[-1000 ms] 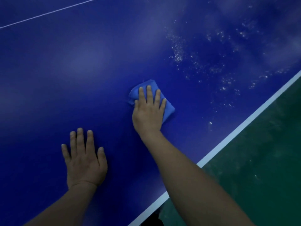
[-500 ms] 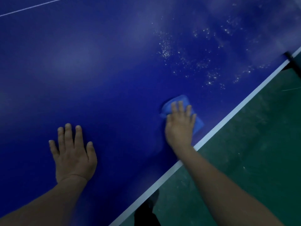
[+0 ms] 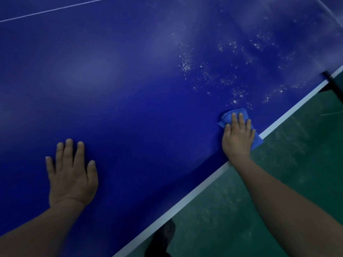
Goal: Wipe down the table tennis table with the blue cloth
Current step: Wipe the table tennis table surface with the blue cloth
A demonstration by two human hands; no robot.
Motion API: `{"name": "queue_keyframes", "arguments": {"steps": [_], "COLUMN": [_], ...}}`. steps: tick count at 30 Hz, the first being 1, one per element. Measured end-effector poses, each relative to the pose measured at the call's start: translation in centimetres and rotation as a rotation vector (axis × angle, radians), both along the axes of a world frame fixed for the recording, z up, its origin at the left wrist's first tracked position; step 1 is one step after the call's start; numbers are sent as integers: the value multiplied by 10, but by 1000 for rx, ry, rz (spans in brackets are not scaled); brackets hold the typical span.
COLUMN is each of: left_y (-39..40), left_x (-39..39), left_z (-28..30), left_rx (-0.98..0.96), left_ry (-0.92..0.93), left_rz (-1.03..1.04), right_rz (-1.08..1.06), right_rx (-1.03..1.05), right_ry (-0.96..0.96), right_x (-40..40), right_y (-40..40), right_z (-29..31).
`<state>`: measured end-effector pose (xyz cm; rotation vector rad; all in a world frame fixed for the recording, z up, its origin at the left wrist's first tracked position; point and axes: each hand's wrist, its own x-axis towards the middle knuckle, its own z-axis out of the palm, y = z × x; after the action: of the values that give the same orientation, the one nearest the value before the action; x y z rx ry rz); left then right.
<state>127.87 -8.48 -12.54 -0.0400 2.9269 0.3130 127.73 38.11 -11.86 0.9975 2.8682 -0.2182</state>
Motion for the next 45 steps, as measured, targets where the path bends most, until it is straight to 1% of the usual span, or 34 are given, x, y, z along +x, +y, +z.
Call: {"name": "queue_keyframes", "arguments": {"steps": [1, 2, 5, 7, 11, 15, 21, 29, 32, 35, 38, 41, 43, 45], "left_y": [-1, -1, -2, -2, -2, -2, -3, -4, 5, 35, 84, 132, 156, 174], "left_x": [0, 0, 1, 1, 1, 3, 2, 0, -5, -33, -79, -133, -165, -186], "left_z": [0, 0, -2, -3, -5, -7, -7, -3, 1, 11, 18, 20, 18, 13], "left_rx": [3, 5, 2, 2, 13, 24, 10, -24, -36, 13, 58, 101, 118, 121], "left_ry": [4, 8, 14, 21, 31, 52, 32, 13, 6, 18, 64, 107, 97, 70], "left_rz": [-2, -6, -11, -10, -19, -13, -10, -18, 35, 138, 119, 146, 224, 351], "right_rz": [3, 53, 389, 559, 679, 763, 905, 1057, 1108, 1146, 1202, 1290, 1356, 1409], "right_rx": [-4, -2, -26, -54, -73, -79, -96, -66, -58, -44, -31, -15, -5, -11], "right_ry": [7, 12, 20, 19, 22, 23, 23, -10, -23, -40, -40, -15, -2, 11], "right_x": [-1, 0, 13, 17, 3, -30, -69, -121, -147, -169, -187, -219, -247, -282], "right_y": [-14, -32, -88, -103, -86, -75, -67, -53, -50, -47, -43, -39, -37, -35], "right_z": [-1, 0, 2, 1, -2, -3, -2, -1, 0, 1, -2, -4, -6, -7]}}
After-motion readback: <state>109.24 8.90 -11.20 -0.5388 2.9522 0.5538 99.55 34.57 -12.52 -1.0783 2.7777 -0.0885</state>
